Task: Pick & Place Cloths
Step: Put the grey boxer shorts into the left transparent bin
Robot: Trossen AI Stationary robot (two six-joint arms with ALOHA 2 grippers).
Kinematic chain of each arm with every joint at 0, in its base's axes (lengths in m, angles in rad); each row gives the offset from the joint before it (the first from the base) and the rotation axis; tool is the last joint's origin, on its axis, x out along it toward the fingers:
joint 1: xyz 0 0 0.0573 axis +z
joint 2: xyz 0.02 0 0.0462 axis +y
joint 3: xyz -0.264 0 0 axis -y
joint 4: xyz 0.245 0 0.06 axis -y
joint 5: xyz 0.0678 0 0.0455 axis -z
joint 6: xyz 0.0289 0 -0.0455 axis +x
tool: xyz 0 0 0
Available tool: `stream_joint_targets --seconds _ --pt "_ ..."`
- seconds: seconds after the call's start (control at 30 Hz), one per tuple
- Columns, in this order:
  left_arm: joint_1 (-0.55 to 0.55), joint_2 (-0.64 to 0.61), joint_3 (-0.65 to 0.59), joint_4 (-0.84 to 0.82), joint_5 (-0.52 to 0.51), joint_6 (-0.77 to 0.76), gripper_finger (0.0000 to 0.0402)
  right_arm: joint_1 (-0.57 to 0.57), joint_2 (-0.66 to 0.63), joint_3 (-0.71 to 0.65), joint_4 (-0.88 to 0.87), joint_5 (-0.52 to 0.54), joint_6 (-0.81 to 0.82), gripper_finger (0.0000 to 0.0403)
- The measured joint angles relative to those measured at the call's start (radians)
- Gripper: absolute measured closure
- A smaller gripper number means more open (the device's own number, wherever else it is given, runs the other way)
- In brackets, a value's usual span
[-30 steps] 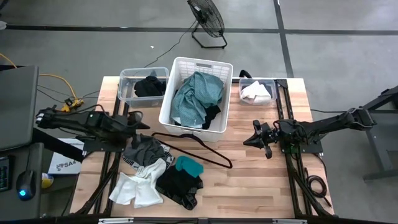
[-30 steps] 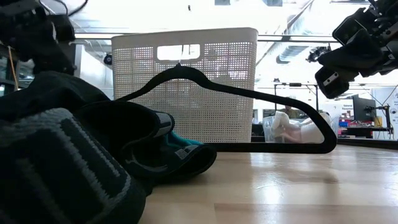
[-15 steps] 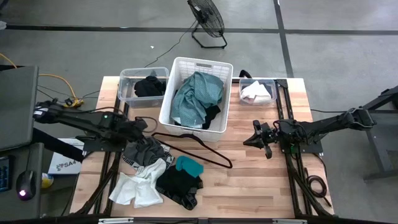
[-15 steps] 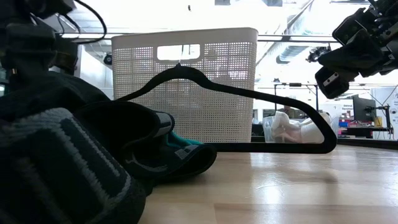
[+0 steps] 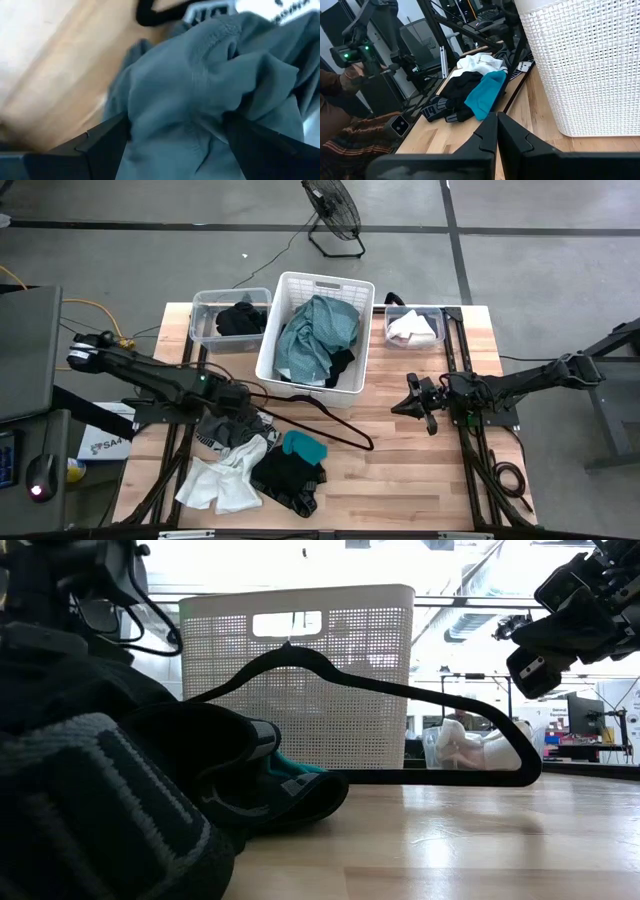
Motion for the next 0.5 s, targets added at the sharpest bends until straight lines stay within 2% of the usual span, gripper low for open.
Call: stream_joint_targets --seconds 0.23,0.5 --pt "-0.095 0.095 0.002 0.128 -0.010 -0.058 0.0083 0.000 0.000 0.000 0.000 0.000 0.000 0.0400" --pt "-0.154 0.197 0.005 0.134 -0.053 -0.123 0.0091 0.000 0.000 0.000 0.000 0.000 0.000 0.0400"
